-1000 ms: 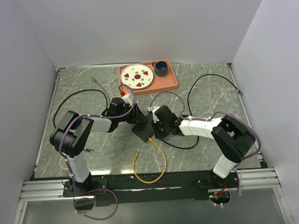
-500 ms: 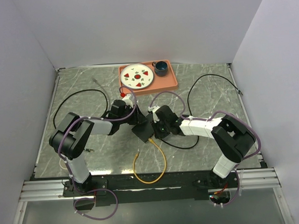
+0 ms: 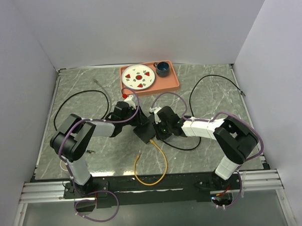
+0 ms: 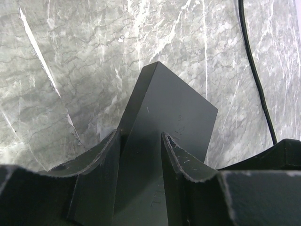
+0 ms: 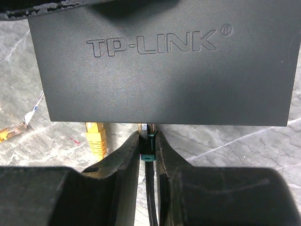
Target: Insert the plug into the switch port
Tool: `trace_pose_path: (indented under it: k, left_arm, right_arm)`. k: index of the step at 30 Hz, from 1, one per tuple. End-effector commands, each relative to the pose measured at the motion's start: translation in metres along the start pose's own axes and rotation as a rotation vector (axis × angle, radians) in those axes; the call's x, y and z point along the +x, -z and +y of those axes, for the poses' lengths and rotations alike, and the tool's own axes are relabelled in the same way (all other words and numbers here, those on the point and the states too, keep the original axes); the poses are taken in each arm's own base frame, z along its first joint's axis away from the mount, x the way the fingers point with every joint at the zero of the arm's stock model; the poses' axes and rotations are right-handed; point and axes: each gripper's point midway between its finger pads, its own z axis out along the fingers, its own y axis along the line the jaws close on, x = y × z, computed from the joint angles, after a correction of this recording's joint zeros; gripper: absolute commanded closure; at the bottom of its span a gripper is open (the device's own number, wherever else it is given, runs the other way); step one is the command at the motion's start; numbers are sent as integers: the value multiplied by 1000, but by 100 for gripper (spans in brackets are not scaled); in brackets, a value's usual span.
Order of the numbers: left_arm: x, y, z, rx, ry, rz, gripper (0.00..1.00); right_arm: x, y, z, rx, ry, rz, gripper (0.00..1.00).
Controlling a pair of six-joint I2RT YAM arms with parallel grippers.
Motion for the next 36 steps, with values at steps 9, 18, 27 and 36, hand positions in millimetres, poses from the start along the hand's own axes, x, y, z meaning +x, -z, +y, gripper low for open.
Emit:
trace_pose_path:
  k: [9, 18, 27, 36]
  left_arm:
    - [74, 37, -22, 100, 185, 352, 41]
    - [28, 35, -1, 7, 154, 248, 27]
    - [-18, 44, 6, -121, 75, 140, 14]
    - [-59, 62, 10, -187, 5, 51, 11]
  right_arm:
    - [-126, 10, -1, 35, -12, -455, 75]
    - [-115, 4, -6, 60, -17, -405, 54]
    - [-102, 8, -11, 85, -25, -365, 25]
    - [-90, 11, -22, 144, -21, -314, 12]
